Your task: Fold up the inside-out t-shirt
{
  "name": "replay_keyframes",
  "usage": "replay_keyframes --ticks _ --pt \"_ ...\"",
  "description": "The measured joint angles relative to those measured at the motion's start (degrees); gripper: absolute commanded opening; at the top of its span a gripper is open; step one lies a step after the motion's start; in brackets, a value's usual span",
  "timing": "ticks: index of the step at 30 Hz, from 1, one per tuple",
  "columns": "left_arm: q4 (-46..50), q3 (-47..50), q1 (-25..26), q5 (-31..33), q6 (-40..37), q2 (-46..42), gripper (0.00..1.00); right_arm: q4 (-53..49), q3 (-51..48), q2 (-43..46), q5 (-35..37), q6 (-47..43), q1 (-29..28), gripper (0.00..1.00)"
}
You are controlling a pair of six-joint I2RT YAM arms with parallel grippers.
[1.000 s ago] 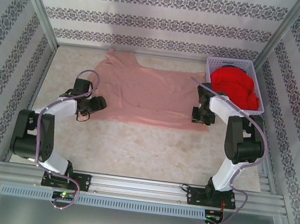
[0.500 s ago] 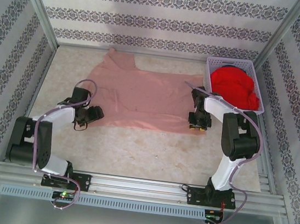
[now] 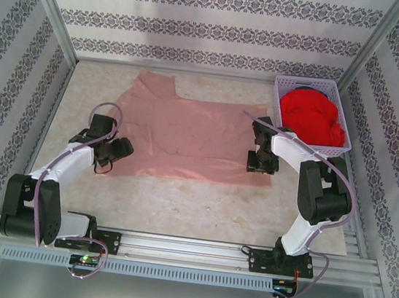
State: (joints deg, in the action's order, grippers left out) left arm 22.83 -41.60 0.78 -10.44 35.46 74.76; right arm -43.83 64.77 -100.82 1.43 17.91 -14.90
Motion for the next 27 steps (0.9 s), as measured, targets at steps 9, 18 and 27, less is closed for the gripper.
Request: replay_keyframes --ticks 9,18,27 --pt "-7.26 -8.28 0.42 -6.01 -0.09 15.52 0.68 3.58 4.96 -6.03 -2.43 2.6 0.0 0.41" --pt "-6.88 2.4 0.42 -5.18 -0.55 9.03 0.68 1.11 0.63 -4.11 -2.58 3.21 -1.9 0.39" --pt "0.72 6.88 0.39 -0.74 1.03 -3.06 0.7 -2.08 -3.89 1.09 -2.36 3.39 -4.48 0.46"
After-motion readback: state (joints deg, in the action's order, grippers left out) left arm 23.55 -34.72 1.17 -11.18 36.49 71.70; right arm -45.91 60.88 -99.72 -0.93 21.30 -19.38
